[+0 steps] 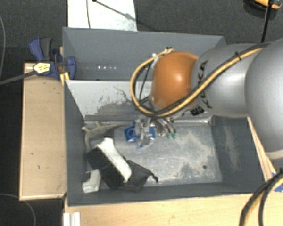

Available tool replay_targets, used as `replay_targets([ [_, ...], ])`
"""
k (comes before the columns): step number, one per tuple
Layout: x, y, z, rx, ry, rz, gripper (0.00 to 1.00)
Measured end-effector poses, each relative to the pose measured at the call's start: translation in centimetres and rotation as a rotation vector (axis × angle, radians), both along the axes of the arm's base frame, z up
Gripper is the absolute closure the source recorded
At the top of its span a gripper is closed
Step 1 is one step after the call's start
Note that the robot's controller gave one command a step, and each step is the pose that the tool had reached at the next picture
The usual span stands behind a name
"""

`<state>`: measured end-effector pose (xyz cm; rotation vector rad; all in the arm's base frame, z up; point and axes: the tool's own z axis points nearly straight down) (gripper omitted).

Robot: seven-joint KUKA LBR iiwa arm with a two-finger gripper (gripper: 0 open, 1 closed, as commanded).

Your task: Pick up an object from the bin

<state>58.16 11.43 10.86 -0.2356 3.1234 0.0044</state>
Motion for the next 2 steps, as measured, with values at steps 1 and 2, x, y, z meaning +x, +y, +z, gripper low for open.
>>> replay_targets([
  [1,-0.5,1.54,-1.07,0.018,-0.03,-0.033,1.0],
  [2,-0.52,1.69,-1.11,0.02,-0.03,-0.031,1.0],
])
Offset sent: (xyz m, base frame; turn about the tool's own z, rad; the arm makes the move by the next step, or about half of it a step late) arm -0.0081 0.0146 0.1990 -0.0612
